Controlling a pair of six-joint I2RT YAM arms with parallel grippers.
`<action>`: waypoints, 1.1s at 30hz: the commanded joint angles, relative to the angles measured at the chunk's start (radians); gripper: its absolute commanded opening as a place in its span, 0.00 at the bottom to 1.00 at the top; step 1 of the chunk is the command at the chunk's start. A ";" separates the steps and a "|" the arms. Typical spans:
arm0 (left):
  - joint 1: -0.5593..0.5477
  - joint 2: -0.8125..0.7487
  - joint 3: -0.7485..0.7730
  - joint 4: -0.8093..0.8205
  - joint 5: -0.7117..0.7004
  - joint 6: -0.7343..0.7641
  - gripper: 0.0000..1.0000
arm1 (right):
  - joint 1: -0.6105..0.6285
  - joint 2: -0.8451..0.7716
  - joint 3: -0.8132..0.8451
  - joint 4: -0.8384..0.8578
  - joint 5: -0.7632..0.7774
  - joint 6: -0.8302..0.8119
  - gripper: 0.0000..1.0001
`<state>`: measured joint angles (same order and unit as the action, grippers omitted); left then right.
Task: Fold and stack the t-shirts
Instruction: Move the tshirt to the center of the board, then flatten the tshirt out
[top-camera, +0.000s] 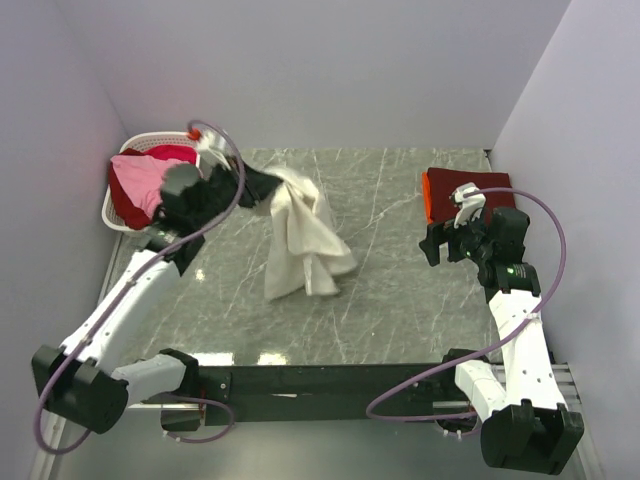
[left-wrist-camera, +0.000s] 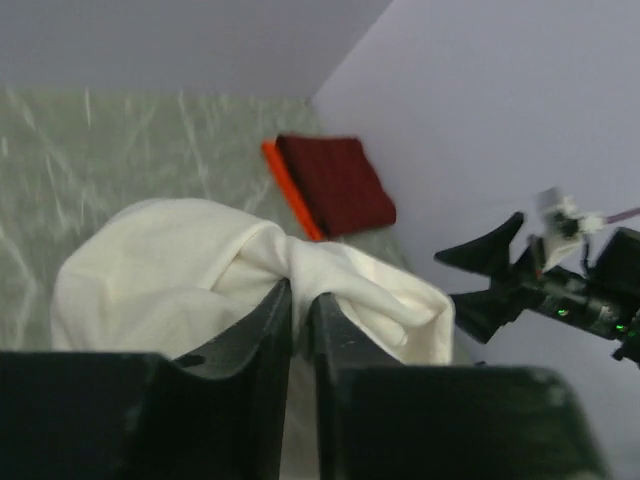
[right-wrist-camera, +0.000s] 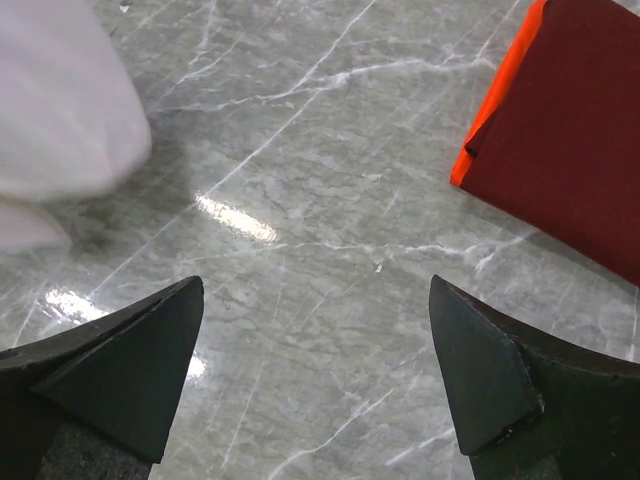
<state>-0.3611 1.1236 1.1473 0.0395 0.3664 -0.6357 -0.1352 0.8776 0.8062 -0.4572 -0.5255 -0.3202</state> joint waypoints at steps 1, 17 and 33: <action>0.002 0.022 -0.154 0.158 -0.030 -0.094 0.22 | 0.005 0.001 0.021 0.031 0.004 -0.020 0.99; 0.001 0.042 -0.142 -0.297 -0.011 0.311 0.86 | 0.170 0.144 0.016 -0.143 -0.294 -0.298 0.98; -0.637 0.250 -0.299 -0.127 -0.501 0.441 0.78 | 0.361 0.980 0.603 -0.321 -0.169 -0.007 0.73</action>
<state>-0.9565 1.3201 0.8516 -0.1970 0.0277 -0.2684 0.1822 1.7630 1.3449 -0.7010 -0.7227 -0.4122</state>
